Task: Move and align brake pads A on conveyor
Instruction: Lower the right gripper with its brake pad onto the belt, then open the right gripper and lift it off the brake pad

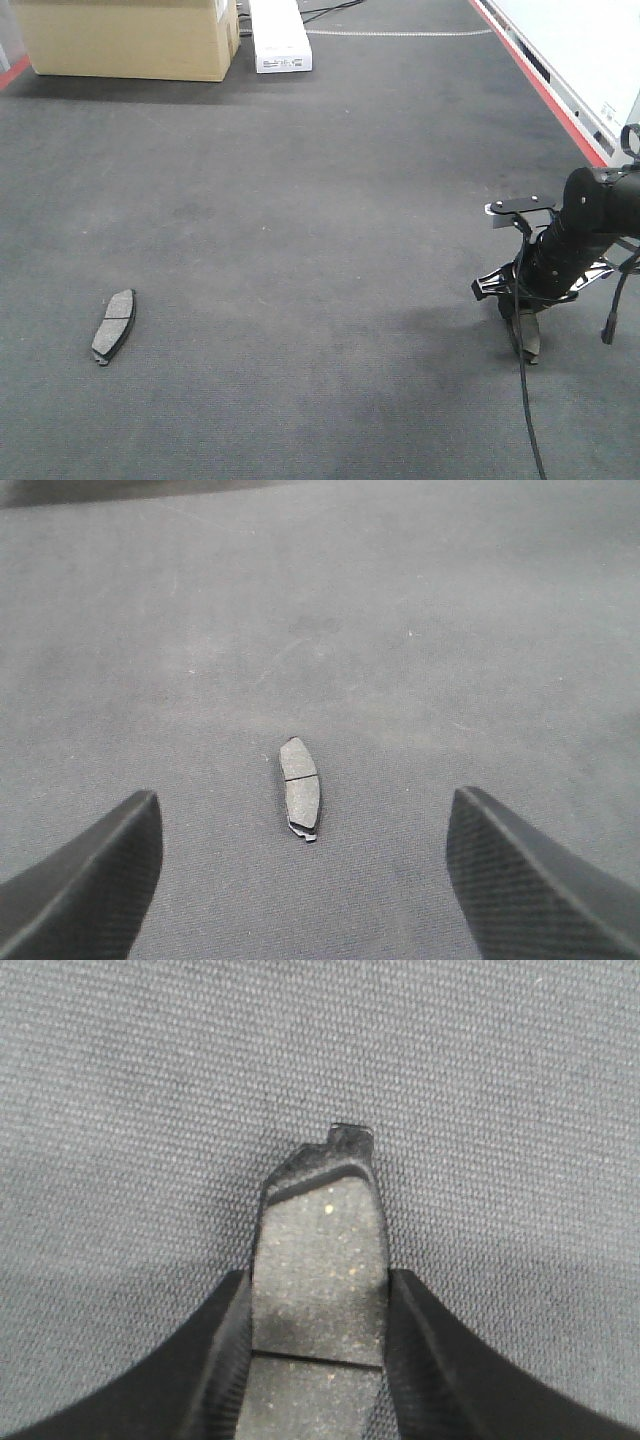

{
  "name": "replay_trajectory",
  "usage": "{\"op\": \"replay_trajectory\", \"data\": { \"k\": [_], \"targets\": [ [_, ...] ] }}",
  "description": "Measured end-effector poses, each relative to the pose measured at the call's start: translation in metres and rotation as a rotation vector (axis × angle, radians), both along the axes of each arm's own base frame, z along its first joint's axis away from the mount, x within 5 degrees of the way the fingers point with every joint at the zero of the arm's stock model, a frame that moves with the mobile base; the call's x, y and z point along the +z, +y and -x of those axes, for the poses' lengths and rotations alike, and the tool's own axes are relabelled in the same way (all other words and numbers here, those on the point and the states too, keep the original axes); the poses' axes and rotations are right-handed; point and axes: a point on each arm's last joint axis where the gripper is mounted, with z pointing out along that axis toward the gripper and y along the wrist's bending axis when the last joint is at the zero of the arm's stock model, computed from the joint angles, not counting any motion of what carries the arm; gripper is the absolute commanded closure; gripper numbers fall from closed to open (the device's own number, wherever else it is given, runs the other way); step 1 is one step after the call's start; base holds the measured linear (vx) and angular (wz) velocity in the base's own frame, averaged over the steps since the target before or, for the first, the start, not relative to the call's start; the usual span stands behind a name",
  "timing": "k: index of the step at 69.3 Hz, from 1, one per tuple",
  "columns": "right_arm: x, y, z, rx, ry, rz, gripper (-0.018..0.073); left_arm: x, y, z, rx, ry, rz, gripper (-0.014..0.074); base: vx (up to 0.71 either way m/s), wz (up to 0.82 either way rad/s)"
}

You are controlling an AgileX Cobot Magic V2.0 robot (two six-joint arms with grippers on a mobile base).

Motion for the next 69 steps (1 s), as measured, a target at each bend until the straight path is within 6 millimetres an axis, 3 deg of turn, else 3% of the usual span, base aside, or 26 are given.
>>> {"op": "replay_trajectory", "data": {
  "k": [9, 17, 24, 37, 44, 59, 69],
  "targets": [
    [0.0, 0.0, 0.0, 0.0, -0.001, 0.0, 0.053, 0.0, 0.0, 0.0, 0.0, 0.0, 0.0, 0.0056, 0.0, 0.0],
    [0.0, 0.0, 0.0, 0.0, -0.001, 0.0, 0.0443, 0.0, 0.0, 0.0, 0.0, 0.0, 0.0, 0.0056, 0.0, 0.0],
    [0.0, 0.0, 0.0, 0.0, -0.001, 0.0, 0.0305, 0.0, 0.0, 0.0, 0.0, 0.0, 0.0, 0.0056, 0.0, 0.0],
    [0.0, 0.0, -0.002, -0.007, -0.018, -0.002, -0.003, 0.0, 0.0, 0.0, 0.0, 0.0, 0.0, 0.0056, 0.0, 0.0],
    [0.001, 0.0, -0.002, -0.024, -0.023, -0.007, -0.0143, 0.0, 0.0, 0.0, 0.0, 0.0, 0.0, 0.0056, 0.0, 0.0],
    [0.003, -0.001, -0.003, -0.043, -0.023, -0.012, -0.0153, 0.0, 0.0, 0.0, 0.0, 0.0, 0.0, 0.0056, 0.0, 0.0],
    [0.025, -0.001, -0.001, -0.06, -0.072, -0.021, -0.0123, 0.0, 0.0, 0.0, 0.0, 0.0, 0.0, 0.0056, 0.0, 0.0]
  ]
}}
